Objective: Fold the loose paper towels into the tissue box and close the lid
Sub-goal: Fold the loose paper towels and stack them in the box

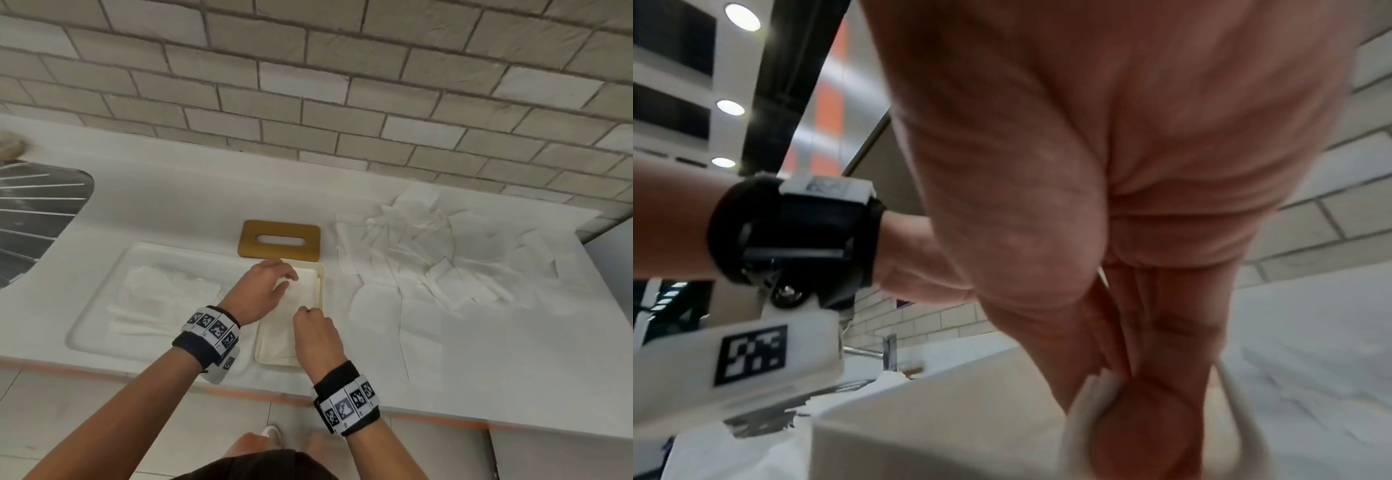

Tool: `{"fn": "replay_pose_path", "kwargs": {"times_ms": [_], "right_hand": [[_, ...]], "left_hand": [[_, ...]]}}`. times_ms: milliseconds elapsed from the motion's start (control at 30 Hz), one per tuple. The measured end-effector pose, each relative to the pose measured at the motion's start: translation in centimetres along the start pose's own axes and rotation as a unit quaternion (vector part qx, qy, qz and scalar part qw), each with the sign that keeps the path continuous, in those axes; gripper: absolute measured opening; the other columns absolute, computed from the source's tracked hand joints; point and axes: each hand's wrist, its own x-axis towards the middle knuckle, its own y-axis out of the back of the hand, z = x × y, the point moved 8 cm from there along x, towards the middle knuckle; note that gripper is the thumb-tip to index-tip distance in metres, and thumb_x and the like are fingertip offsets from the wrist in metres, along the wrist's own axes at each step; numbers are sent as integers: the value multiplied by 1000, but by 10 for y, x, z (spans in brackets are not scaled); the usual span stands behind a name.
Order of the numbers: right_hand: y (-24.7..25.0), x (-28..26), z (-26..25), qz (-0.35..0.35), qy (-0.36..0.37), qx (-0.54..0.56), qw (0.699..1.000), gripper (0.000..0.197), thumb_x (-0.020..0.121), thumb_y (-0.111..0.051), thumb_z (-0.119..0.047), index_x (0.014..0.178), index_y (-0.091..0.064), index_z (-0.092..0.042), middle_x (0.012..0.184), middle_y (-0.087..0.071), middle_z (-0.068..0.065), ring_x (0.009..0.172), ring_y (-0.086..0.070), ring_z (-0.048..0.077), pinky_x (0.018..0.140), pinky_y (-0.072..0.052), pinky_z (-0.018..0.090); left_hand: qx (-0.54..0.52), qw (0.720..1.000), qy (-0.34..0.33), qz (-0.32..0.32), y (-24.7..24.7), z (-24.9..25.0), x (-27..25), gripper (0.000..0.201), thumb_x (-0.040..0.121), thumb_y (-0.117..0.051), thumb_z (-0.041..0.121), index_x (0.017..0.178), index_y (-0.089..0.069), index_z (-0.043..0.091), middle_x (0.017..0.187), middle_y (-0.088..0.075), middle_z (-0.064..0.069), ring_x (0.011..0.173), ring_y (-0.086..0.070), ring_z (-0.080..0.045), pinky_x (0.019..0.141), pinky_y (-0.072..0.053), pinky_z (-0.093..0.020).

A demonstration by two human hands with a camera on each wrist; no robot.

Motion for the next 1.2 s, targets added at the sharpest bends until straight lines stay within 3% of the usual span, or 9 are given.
{"fn": "replay_pose_path", "kwargs": {"times_ms": [133,300,400,467,567,667,867,967,1200], "right_hand": [[9,0,2,-21,19,21,999,28,108,-54,-11,136,-56,-8,132,-59,18,116,-64,37,94,-52,41],[45,-5,78,59,-51,290,954,18,94,-76,-45,108,-69,-35,101,-74,-5,94,-71,13,87,-61,33],[64,-17,167,176,-122,307,927,15,95,-78,-39,102,-72,-27,90,-77,-8,84,-75,11,83,-59,29],[58,-24,233,216,-200,282,913,20,100,-73,-37,106,-71,-18,98,-79,3,98,-75,24,89,-57,34],[18,-33,312,170,-353,225,892,52,106,-61,-47,132,-58,-2,129,-66,23,124,-60,42,101,-50,46],[-23,-37,338,104,-415,160,890,91,96,-66,-65,148,-39,4,147,-45,25,135,-46,46,108,-47,55],[-50,-26,351,71,-346,156,922,57,106,-59,-50,135,-56,-1,140,-47,20,132,-44,41,107,-44,47],[-49,-32,362,112,-298,185,930,34,110,-55,-33,122,-57,-2,124,-60,19,118,-55,40,98,-45,44],[-3,-76,374,283,-203,416,840,15,108,-60,-15,114,-46,-19,69,-53,2,56,-53,12,52,-40,19]], "left_hand": [[217,954,-15,-207,-47,10,-7,67,93,-71,53,151,-45,35,156,-44,0,146,-42,-27,125,-24,-57],[338,883,41,-324,-81,-3,-19,126,72,-76,79,166,-3,41,176,-6,-1,161,-9,-38,115,7,-84],[318,905,70,-274,-60,17,-14,103,81,-74,71,164,-21,40,173,-18,1,162,-9,-34,118,6,-79],[274,945,69,-164,-39,51,-6,74,94,-70,55,157,-39,32,164,-36,0,155,-29,-31,125,-19,-62],[128,991,26,28,-20,120,6,38,99,-69,32,134,-62,20,131,-63,-2,122,-58,-27,95,-52,-42],[72,996,54,10,-58,160,35,28,103,-61,30,129,-61,18,121,-64,-2,113,-60,-24,87,-55,-40],[86,949,284,-108,-161,136,81,54,110,-50,36,148,-40,-1,150,-46,-19,140,-45,-37,111,-43,-46],[102,907,401,-82,-189,102,65,72,103,-61,46,151,-30,1,158,-29,-18,148,-31,-37,111,-41,-49],[-50,934,355,7,-216,91,67,15,102,-61,16,110,-58,4,120,-63,-19,117,-57,-37,93,-45,-38]]}}
